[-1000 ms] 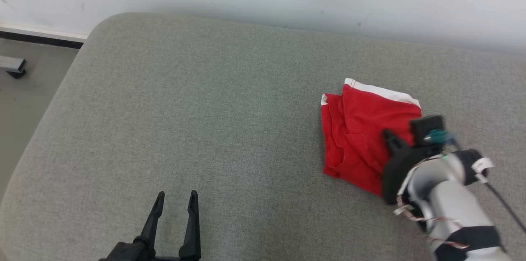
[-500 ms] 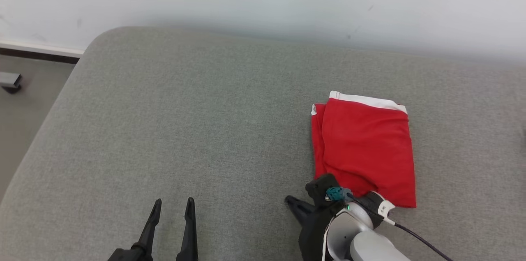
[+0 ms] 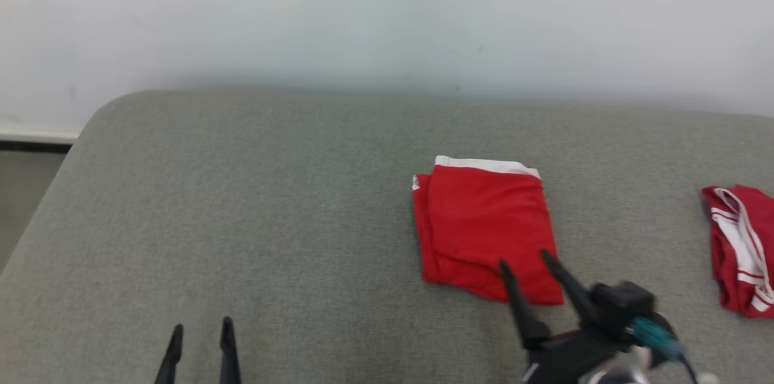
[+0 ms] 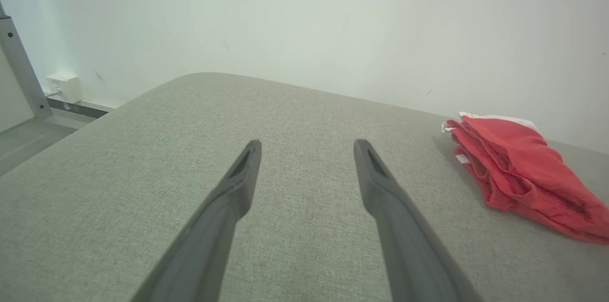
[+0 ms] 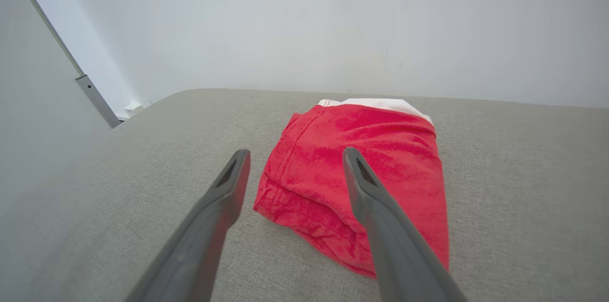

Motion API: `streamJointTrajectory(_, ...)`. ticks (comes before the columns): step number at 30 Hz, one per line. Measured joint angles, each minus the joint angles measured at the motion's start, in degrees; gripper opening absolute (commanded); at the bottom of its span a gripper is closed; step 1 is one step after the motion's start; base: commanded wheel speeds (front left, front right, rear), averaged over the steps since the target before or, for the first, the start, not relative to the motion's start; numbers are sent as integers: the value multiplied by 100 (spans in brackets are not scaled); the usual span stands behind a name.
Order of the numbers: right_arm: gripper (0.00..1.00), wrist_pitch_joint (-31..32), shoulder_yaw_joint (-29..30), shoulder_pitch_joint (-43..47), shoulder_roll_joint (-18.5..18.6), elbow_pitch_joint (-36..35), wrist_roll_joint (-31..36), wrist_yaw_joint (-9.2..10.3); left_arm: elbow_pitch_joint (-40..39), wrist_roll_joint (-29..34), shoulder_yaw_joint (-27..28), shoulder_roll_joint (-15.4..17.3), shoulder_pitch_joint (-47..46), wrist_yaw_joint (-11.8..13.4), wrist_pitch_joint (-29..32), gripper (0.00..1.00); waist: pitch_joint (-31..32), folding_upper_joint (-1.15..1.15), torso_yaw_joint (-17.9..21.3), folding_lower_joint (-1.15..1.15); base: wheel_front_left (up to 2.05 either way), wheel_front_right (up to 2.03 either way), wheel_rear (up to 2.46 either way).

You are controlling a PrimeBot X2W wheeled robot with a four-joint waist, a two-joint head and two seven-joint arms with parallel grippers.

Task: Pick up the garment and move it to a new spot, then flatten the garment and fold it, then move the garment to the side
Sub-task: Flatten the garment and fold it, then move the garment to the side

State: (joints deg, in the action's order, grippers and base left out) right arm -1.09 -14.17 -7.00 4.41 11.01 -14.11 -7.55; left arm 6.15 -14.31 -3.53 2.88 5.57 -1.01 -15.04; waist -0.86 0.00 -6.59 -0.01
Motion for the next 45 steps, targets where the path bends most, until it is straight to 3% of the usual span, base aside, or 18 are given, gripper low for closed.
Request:
streamJointTrajectory(7, 100, -348, 943, 699, -86, -542, 400, 0, 0, 229, 415, 2, 57, -109, 0, 100, 204, 0, 319, 0, 0, 0, 0)
streamJointTrajectory(15, 100, -764, 1766, 955, -126, -346, 654, 0, 366, 487, 694, 5, 105, -304, 0, 100, 428, 0, 511, 0, 0, 0, 0)
streamJointTrajectory(26, 100, -859, 1862, 907, -144, 263, 608, 0, 556, 576, 703, 2, 204, -435, 0, 100, 543, 0, 602, 1, 0, 0, 0)
streamJointTrajectory(45, 100, -945, 1885, 824, -146, 416, 556, 0, 565, 572, 606, 1, 240, -427, 0, 100, 448, 0, 533, 1, 0, 0, 0)
